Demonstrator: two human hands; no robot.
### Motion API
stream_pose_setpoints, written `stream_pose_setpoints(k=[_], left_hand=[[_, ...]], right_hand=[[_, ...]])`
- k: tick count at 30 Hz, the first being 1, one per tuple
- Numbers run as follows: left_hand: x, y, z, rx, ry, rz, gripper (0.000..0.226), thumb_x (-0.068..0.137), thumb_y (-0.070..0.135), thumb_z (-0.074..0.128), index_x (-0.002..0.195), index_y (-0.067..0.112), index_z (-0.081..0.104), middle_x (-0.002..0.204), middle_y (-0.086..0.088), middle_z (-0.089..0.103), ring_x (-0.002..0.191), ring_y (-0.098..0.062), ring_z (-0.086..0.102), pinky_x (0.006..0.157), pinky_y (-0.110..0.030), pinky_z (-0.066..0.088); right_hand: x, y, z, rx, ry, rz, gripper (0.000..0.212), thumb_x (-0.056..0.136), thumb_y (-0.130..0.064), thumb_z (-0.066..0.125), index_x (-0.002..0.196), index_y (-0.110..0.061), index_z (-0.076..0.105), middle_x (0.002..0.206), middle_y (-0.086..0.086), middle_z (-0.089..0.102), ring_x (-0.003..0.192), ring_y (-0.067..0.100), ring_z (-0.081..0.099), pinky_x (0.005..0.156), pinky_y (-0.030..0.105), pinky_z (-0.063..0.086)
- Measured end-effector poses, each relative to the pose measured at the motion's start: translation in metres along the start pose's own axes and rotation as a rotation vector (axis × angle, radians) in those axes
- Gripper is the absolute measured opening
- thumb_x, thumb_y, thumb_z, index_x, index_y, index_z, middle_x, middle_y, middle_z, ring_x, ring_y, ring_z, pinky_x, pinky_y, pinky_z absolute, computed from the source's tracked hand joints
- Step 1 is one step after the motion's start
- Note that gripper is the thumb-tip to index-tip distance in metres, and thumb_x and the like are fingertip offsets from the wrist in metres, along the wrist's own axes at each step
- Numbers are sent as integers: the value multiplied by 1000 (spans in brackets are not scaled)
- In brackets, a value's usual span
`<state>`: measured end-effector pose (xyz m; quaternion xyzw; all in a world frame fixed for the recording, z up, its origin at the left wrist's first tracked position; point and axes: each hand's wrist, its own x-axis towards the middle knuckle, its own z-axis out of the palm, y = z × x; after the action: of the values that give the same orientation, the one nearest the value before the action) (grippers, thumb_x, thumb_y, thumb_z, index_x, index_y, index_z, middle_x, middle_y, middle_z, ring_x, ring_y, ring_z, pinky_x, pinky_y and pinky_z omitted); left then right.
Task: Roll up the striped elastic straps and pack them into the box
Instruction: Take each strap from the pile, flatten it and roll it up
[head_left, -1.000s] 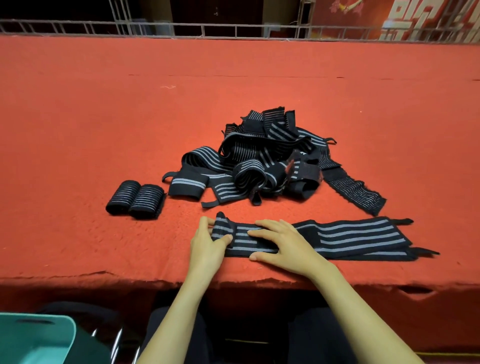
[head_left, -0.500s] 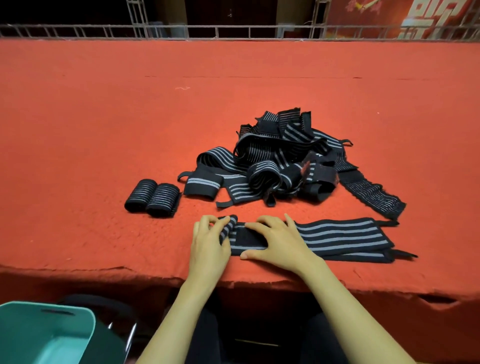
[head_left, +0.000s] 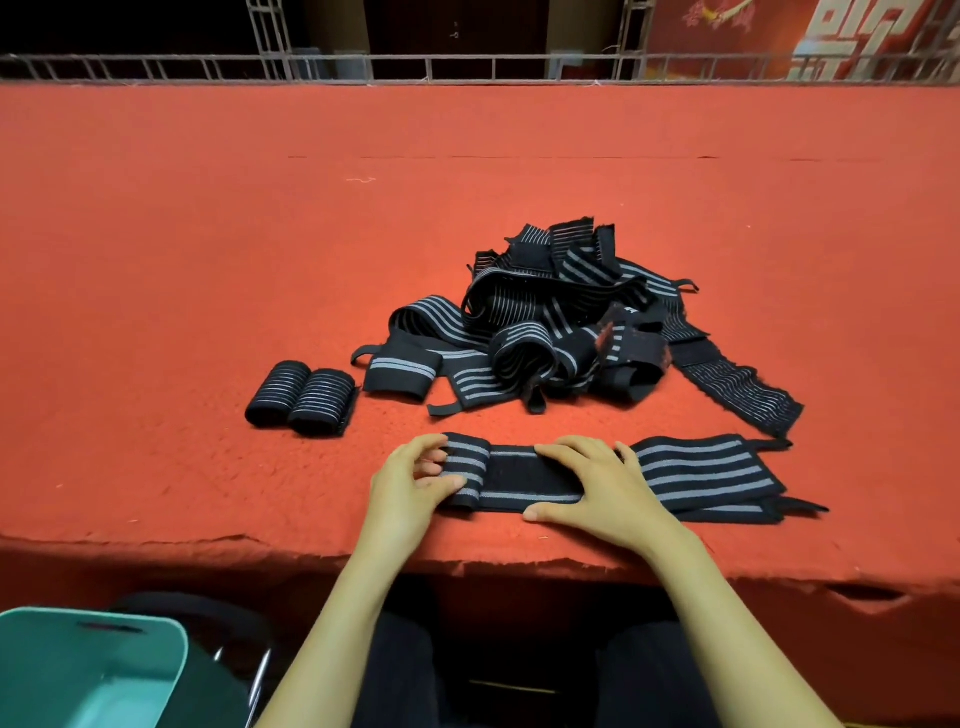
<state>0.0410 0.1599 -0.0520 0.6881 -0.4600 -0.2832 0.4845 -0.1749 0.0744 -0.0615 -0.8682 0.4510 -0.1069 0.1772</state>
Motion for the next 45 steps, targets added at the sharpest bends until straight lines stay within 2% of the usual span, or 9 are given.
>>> stream_pose_setpoints(k=[4, 8, 16, 21, 25, 30, 34, 38, 45], left_hand=[[5, 1, 6, 122, 61, 4, 48, 73, 10, 79, 118, 13, 62, 101, -4, 55, 80, -6, 51, 67, -6, 42], [8, 0, 10, 208, 36, -24, 58, 76, 22, 78, 128, 14, 54, 110, 1, 55, 91, -12, 52, 81, -19, 36], [5, -2, 24, 100, 91, -16, 41, 75, 30, 77, 107, 26, 53, 106, 3, 59, 97, -15, 58, 85, -31, 47], [-1, 10, 47, 143, 226, 120, 39, 77, 19, 74, 110, 18, 54, 106, 4, 48, 92, -9, 47, 75, -11, 28], [2, 21, 62, 260, 151, 305, 40, 75, 12, 75, 112, 15, 59, 106, 8, 47, 100, -9, 47, 88, -18, 36], [1, 28, 68, 269, -54, 378, 37, 73, 40, 76, 106, 29, 65, 101, 18, 49, 99, -2, 38, 88, -2, 25], [0, 30, 67, 179, -208, 350, 13, 91, 30, 59, 98, 29, 69, 103, 21, 61, 104, 1, 50, 89, -4, 27], [6, 27, 59, 17, -272, 218, 32, 82, 5, 67, 97, 34, 65, 108, 13, 61, 102, -1, 56, 86, -12, 40], [9, 21, 64, 9, -232, -55, 54, 71, 30, 80, 116, 32, 51, 111, 5, 58, 100, -10, 57, 89, -30, 49]], right_hand=[[-5, 0, 4, -55, 35, -6, 96, 59, -90, 40, 141, -40, 37, 139, -17, 38, 135, 4, 25, 117, 51, 3], [-13, 17, 4, -56, 46, -3, 105, 54, -98, 20, 144, -44, 30, 147, -15, 30, 141, 9, 15, 119, 43, -2], [-23, 36, -8, -28, 35, 43, 105, 55, -95, 26, 144, -41, 32, 145, -16, 33, 138, 3, 19, 118, 37, -5], [-24, 37, -5, -49, 68, 43, 111, 52, -100, 16, 144, -40, 33, 143, -16, 35, 137, 4, 22, 119, 38, -2], [-23, 39, -5, -52, 45, 41, 106, 55, -97, 19, 145, -42, 30, 146, -16, 33, 138, 4, 20, 119, 37, -2], [-23, 43, -3, -40, 59, 35, 105, 55, -98, 18, 145, -43, 30, 145, -17, 33, 137, 2, 21, 119, 37, 0], [-26, 48, -7, -30, 51, 43, 105, 55, -97, 21, 144, -43, 31, 146, -17, 32, 138, 3, 20, 118, 37, -3], [-32, 49, -17, -37, 18, 68, 99, 57, -92, 37, 142, -41, 36, 143, -19, 34, 137, 2, 22, 118, 42, -1], [-35, 45, -14, -76, 44, 81, 104, 52, -98, 26, 141, -45, 37, 144, -18, 33, 137, 4, 19, 118, 46, -3]])
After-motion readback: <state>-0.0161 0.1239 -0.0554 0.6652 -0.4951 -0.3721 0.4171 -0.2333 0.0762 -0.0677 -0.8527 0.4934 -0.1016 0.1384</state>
